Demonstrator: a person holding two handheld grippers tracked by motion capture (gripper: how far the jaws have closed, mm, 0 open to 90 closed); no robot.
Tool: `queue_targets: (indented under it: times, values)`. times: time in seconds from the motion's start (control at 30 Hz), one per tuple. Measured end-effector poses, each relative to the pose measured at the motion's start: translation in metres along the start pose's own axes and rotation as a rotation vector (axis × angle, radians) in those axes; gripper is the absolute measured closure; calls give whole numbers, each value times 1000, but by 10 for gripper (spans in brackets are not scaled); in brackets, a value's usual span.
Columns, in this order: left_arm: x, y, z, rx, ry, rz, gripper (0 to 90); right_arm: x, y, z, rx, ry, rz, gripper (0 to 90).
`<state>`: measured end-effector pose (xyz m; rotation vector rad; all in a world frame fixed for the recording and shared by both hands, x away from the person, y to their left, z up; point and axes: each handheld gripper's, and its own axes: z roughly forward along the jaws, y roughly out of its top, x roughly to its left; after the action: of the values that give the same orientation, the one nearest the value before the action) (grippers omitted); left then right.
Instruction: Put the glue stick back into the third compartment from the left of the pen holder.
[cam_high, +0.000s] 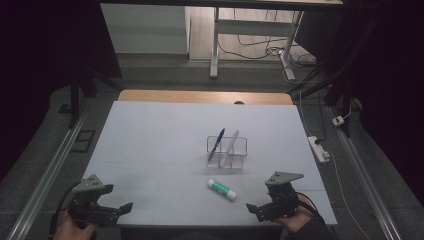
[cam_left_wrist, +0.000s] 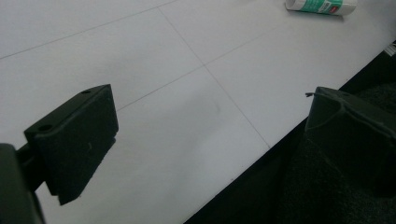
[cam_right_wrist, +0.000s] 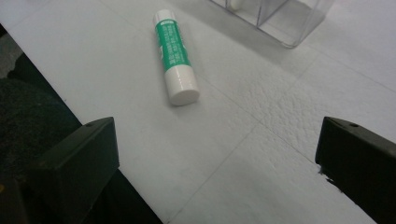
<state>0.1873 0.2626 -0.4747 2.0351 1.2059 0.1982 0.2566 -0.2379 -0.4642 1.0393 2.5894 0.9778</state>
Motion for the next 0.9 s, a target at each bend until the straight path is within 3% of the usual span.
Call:
queue_targets:
  times: [0.43,0.9]
  values:
    - [0,0,1,4,-4,0,27,5,15,33,106,1,-76,0]
    - [0,1,1,9,-3,3,28,12,23,67,180,-4,-140,14]
